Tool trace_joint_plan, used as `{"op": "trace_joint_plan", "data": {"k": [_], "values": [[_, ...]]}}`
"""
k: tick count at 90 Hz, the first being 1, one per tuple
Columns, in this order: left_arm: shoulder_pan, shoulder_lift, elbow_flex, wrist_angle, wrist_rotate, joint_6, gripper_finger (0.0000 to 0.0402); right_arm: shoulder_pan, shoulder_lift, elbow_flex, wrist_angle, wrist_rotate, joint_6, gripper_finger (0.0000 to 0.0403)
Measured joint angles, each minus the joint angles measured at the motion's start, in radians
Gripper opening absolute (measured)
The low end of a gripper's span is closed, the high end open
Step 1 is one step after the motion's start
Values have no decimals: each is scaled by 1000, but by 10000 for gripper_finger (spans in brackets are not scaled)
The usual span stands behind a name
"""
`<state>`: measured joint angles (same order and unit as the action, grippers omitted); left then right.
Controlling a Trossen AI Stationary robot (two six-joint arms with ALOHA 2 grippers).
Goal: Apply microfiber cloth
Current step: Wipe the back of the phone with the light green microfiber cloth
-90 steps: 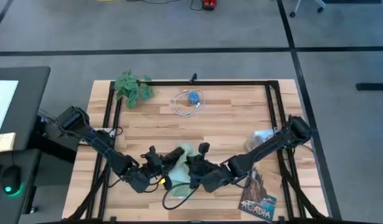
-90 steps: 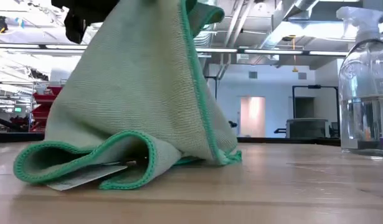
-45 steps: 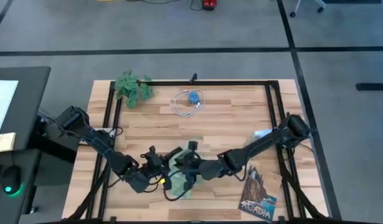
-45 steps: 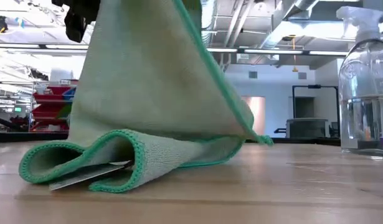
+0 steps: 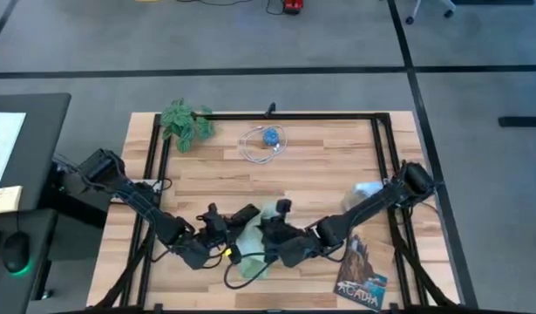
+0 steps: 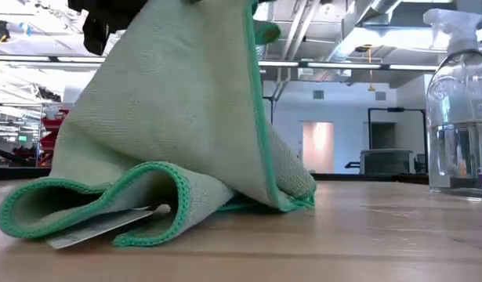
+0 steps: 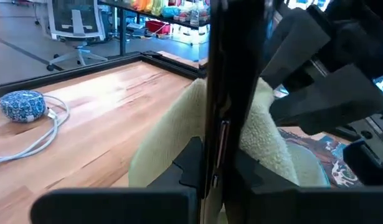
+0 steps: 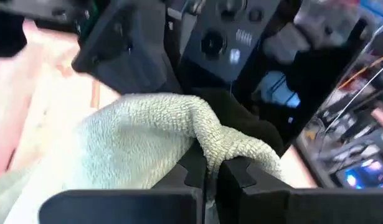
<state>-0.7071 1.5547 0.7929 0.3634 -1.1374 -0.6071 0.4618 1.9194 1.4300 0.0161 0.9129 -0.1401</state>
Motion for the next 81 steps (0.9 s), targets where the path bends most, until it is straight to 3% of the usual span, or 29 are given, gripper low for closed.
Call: {"op": "trace_joint_plan", "data": {"k": [15, 30, 40, 56, 68, 81], "values": [[-1, 0, 3, 7, 13, -9, 11, 4, -6, 17, 222, 43, -225, 0], [-4, 0, 3, -3, 39, -7, 11, 6, -22, 54, 245, 73, -309, 0], [-4, 4, 0, -21, 44, -2, 11, 14, -22, 55, 123, 75, -245, 0], [-5, 0, 2, -7, 7, 3, 11, 24, -16, 21, -179, 56, 47, 0], [-4, 2, -1, -9, 4, 5, 11, 26, -16, -59, -182, 16, 161, 0], [-6, 2, 0, -4, 14, 5, 11, 32, -14, -105, -88, -89, 156, 0]]}}
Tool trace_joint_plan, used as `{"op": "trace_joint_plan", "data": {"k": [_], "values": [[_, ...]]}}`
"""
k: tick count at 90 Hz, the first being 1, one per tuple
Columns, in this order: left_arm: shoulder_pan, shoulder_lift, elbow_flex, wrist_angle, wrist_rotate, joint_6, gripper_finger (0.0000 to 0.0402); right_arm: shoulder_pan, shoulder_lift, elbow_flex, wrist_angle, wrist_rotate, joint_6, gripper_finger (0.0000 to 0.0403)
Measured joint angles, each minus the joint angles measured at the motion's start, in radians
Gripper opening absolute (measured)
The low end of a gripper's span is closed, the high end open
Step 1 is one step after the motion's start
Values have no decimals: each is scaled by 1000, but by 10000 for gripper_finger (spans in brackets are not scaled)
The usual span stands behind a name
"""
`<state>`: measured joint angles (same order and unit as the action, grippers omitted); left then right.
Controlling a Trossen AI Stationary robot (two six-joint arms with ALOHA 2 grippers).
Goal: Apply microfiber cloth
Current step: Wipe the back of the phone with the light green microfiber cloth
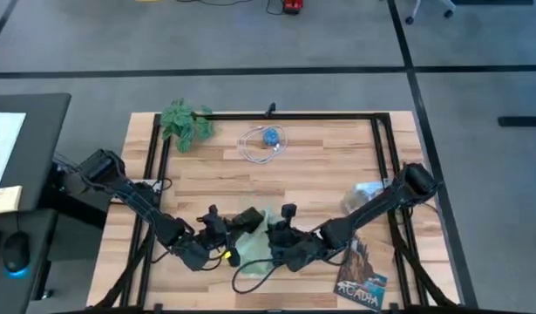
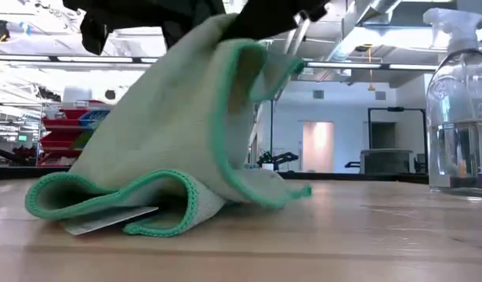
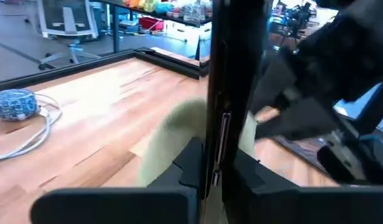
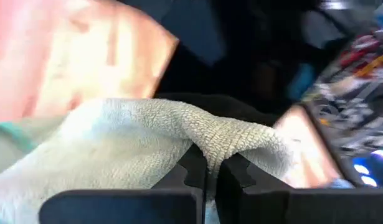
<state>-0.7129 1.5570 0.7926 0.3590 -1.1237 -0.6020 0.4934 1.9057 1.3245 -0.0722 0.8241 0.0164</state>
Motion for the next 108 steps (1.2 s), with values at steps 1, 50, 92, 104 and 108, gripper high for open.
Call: {"op": "trace_joint_plan", "data": {"k": [1, 50, 92, 104, 108], "values": [[0, 0, 0, 2, -1, 0, 11, 0, 0, -3, 18, -3, -6, 0], [0, -2, 1, 100, -25, 72, 11, -23, -2, -8, 60, -14, -80, 0], [-1, -2, 3, 107, 13, 82, 11, -10, -8, -13, -508, 97, 163, 0], [-4, -2, 3, 106, 19, 83, 11, 1, -8, -31, -539, 85, 152, 0], [-3, -2, 3, 104, 25, 85, 11, 6, -7, -32, -549, 66, 150, 2]]}}
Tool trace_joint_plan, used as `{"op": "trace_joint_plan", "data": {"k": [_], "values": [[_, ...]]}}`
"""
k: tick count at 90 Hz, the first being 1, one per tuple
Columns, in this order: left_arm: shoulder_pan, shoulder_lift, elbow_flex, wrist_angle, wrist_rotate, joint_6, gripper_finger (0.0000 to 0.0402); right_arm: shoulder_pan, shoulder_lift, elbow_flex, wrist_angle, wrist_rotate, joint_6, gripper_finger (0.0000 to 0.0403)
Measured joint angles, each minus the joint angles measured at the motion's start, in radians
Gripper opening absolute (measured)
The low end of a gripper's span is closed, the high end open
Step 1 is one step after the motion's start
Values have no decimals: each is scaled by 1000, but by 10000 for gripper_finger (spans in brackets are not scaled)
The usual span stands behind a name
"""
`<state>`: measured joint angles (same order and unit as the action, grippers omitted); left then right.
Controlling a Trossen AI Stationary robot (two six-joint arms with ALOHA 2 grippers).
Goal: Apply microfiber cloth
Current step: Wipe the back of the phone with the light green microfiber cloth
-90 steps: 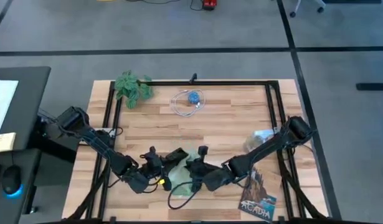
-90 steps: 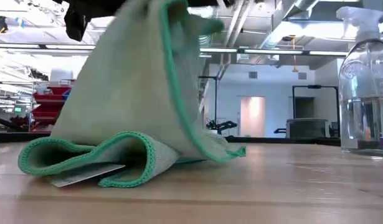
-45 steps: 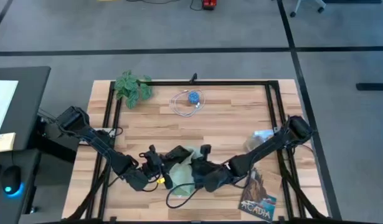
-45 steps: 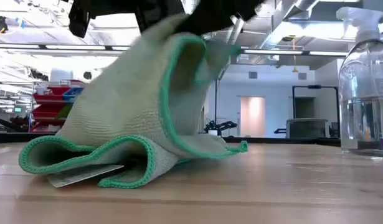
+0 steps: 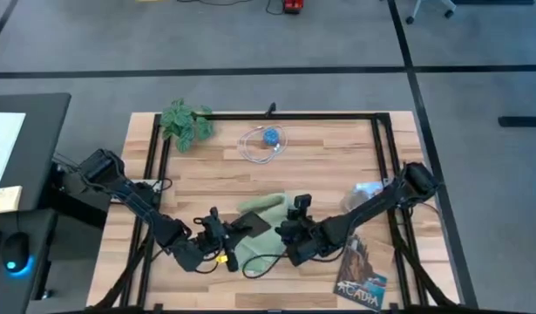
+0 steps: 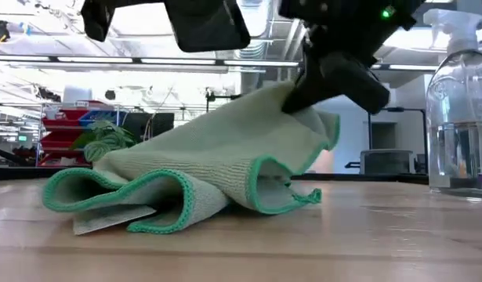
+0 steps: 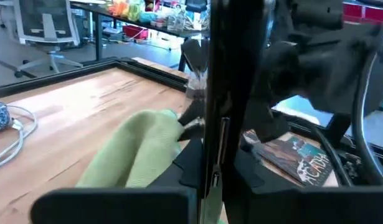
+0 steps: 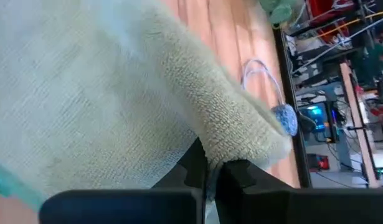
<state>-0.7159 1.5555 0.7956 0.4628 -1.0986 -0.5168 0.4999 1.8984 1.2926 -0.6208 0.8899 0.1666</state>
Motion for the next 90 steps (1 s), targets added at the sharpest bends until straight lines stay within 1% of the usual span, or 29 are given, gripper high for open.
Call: {"op": "trace_joint_plan", "data": {"k": [6, 13, 24, 31, 43, 51, 63, 68, 74, 82, 90], "values": [[1, 0, 0, 0, 16, 1, 11, 12, 0, 0, -13, -53, -35, 15], [2, 0, 0, -1, 45, 8, 11, 29, -5, 0, -18, -116, -84, 43], [8, 0, -1, -1, 84, 15, 11, 62, -33, 11, -16, -183, -188, 107], [19, 0, -2, 0, 125, 16, 11, 90, -49, 28, -15, -194, -298, 154], [51, 0, -2, -2, 263, 12, 11, 145, -83, 61, -15, -203, -531, 230], [81, 0, -2, 2, 408, -5, 11, 177, -115, 86, -15, -197, -644, 263], [122, 0, -2, 19, 685, 8, 11, 210, -182, 113, -10, -187, -803, 279], [139, 0, -2, 27, 792, 22, 11, 217, -211, 116, 20, -183, -909, 280], [158, 0, -2, 29, 896, 28, 11, 215, -235, 116, 57, -187, -1047, 281], [178, 0, -2, 27, 991, 28, 11, 192, -241, 116, 116, -192, -1218, 281], [190, 0, -2, 28, 1019, 28, 11, 155, -223, 116, 195, -205, -1396, 281]]}}
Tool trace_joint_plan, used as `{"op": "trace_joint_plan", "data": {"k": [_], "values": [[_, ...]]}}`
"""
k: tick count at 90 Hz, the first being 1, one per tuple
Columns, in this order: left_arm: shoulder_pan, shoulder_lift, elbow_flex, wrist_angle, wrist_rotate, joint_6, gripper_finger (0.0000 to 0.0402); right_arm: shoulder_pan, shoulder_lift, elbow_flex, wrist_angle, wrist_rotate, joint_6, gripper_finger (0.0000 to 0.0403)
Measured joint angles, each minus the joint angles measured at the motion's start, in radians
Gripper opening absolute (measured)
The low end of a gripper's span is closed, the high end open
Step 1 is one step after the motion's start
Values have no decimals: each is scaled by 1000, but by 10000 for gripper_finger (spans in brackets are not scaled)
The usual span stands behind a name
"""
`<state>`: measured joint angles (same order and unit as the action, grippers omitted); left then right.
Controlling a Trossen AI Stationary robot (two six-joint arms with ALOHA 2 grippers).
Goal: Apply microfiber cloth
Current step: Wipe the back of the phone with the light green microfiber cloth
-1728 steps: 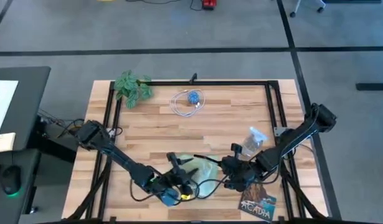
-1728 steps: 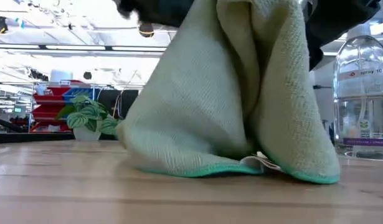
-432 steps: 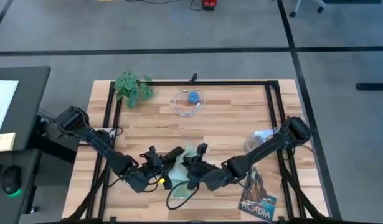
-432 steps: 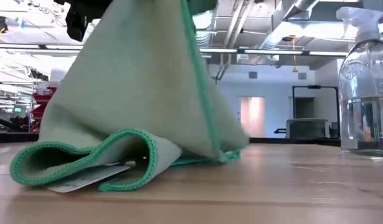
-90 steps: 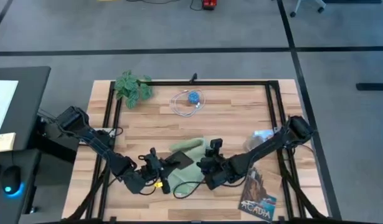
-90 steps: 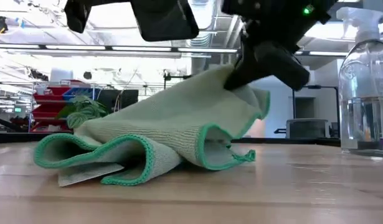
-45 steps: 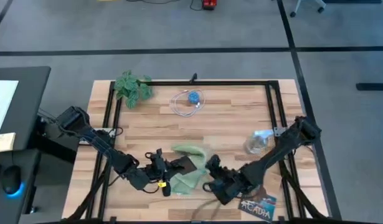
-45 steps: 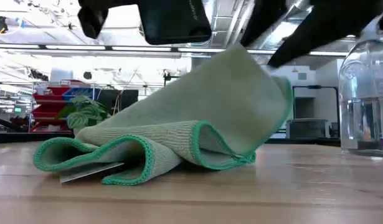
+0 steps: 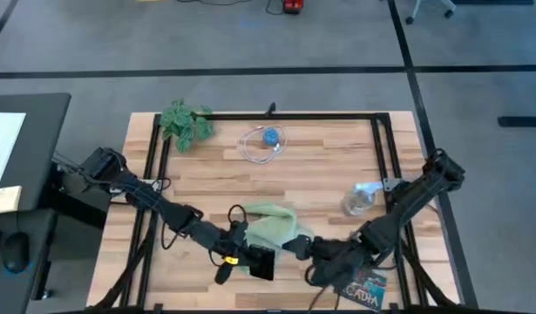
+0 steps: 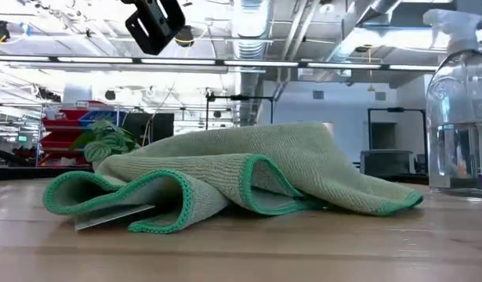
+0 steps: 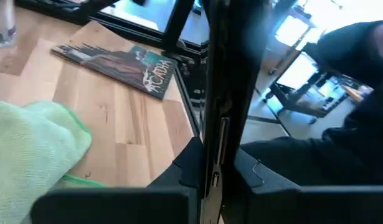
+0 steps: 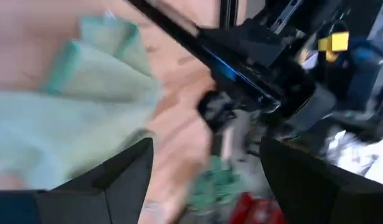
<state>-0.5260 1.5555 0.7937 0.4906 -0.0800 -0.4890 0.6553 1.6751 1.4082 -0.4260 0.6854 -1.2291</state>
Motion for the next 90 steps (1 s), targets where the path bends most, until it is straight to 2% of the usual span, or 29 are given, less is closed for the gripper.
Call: {"op": "trace_joint_plan", "data": {"k": [14, 23, 34, 42, 53, 65, 74, 81, 90], "values": [[4, 0, 0, -2, 1, 4, 11, -54, 64, 0, 183, -12, -250, 281], [4, 0, 0, -7, 2, 4, 11, -70, 100, -1, 275, -59, -366, 281], [3, 0, 0, -8, 2, 4, 11, -77, 136, -1, 304, -121, -440, 278], [3, 0, 0, -10, 2, 5, 11, -80, 147, -1, 307, -139, -444, 262], [4, 0, 0, -13, 0, 6, 12, -80, 146, -1, 308, -143, -425, 201], [7, 2, 0, -15, -1, 4, 26, -83, 146, -1, 305, -140, -426, 102], [6, 2, 0, -8, 3, -6, 52, -83, 146, -1, 292, -140, -447, 32], [6, 2, -1, -6, -1, 17, 83, -82, 146, -1, 276, -134, -428, 17], [7, 2, -1, -9, 2, 60, 135, -73, 146, -1, 256, -105, -302, 19]]}}
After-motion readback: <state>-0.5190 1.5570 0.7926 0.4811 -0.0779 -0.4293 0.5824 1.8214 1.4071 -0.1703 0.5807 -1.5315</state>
